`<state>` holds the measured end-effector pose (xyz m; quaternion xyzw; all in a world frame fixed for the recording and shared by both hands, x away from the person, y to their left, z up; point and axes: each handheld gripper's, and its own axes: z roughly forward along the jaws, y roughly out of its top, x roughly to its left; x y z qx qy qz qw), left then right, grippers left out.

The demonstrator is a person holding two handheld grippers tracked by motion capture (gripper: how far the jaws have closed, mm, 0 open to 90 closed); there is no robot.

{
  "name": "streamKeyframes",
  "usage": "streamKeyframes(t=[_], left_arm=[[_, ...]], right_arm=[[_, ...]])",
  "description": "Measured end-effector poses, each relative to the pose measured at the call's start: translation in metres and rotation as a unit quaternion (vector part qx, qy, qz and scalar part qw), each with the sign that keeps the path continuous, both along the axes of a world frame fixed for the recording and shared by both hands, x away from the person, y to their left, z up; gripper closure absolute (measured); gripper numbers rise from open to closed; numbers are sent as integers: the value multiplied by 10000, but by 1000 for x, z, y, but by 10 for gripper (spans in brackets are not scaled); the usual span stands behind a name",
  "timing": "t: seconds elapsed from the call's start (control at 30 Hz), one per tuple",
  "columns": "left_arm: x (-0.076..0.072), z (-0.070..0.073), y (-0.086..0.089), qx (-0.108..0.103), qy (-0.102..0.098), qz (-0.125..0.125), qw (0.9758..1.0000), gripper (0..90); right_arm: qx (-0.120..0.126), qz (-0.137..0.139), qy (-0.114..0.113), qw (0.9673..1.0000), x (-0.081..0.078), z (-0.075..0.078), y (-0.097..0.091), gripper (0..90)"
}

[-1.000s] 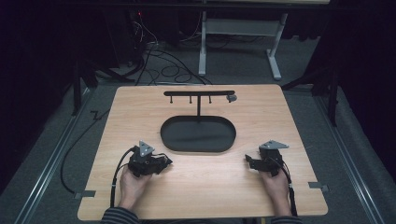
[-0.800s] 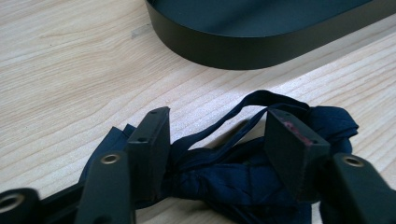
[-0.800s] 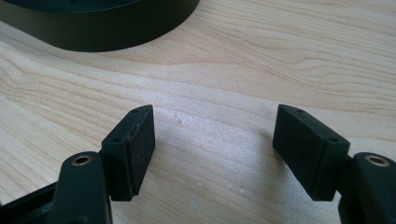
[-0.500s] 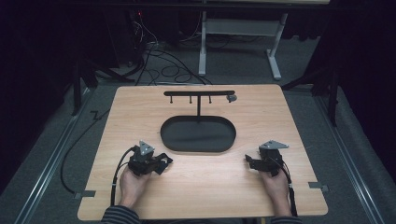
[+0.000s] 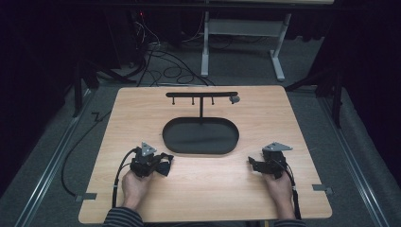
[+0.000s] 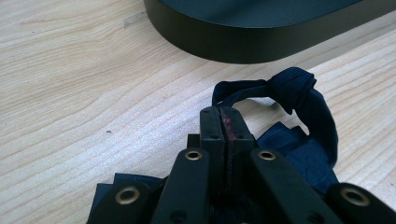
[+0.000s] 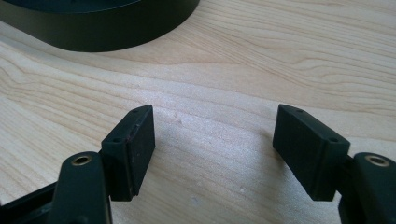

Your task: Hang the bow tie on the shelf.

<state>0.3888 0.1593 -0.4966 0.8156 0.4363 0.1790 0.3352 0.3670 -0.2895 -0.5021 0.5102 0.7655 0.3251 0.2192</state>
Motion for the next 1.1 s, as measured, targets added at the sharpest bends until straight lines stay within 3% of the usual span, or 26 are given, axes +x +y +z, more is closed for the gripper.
streamKeyframes(t=[0.2, 0.3, 0.53, 0.83, 1.1], left_arm=[[-8, 15, 1, -75, -251, 0, 9997, 889], [-12, 23, 4, -296, -404, 23, 9987, 889], [-17, 42, 7, -499, -675, 20, 9965, 890], [-19, 56, 6, -630, -840, -78, 9944, 890], [-16, 67, 8, -845, -823, -145, 9929, 890]], right_arm=[[-19, 6, -8, 10000, 0, 0, 0, 310], [-21, 0, -7, 10000, 0, 0, 0, 310], [-21, 0, -6, 10000, 0, 0, 0, 310], [-27, 7, -6, 10000, 0, 0, 0, 309], [-16, 12, -3, 10000, 0, 0, 0, 309]])
